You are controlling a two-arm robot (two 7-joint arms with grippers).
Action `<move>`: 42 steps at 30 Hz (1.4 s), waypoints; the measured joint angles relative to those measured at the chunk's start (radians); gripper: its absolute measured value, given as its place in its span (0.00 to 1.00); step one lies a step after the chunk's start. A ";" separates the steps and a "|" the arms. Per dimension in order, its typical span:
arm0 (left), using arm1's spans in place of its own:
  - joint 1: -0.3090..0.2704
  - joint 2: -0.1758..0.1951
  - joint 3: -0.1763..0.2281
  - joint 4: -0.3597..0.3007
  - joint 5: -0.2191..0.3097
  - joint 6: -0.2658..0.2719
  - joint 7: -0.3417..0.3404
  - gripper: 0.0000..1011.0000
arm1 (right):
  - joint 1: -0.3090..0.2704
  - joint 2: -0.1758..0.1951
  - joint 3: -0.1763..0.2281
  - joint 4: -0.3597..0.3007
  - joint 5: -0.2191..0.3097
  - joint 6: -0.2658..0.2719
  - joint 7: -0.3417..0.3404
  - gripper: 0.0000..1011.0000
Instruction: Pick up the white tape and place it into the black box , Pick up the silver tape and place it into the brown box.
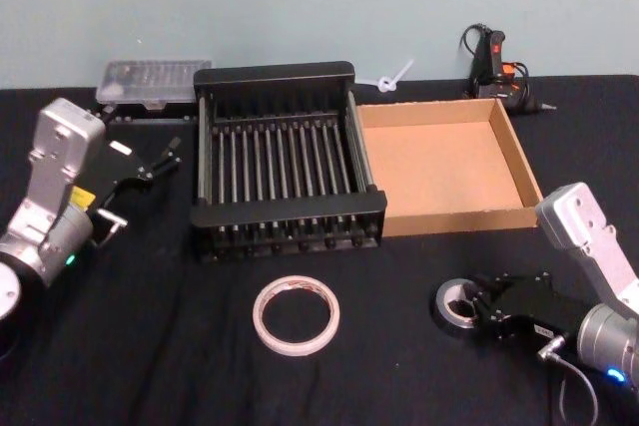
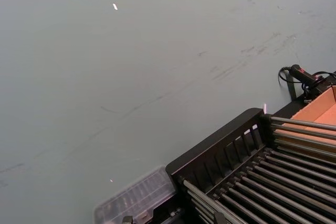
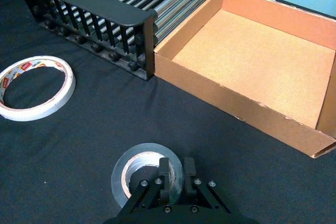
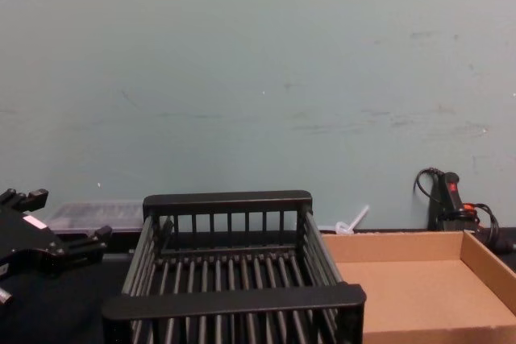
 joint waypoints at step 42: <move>0.000 0.000 0.000 0.000 0.000 0.000 0.000 0.99 | 0.078 -0.036 0.068 -0.014 0.007 -0.134 0.002 0.14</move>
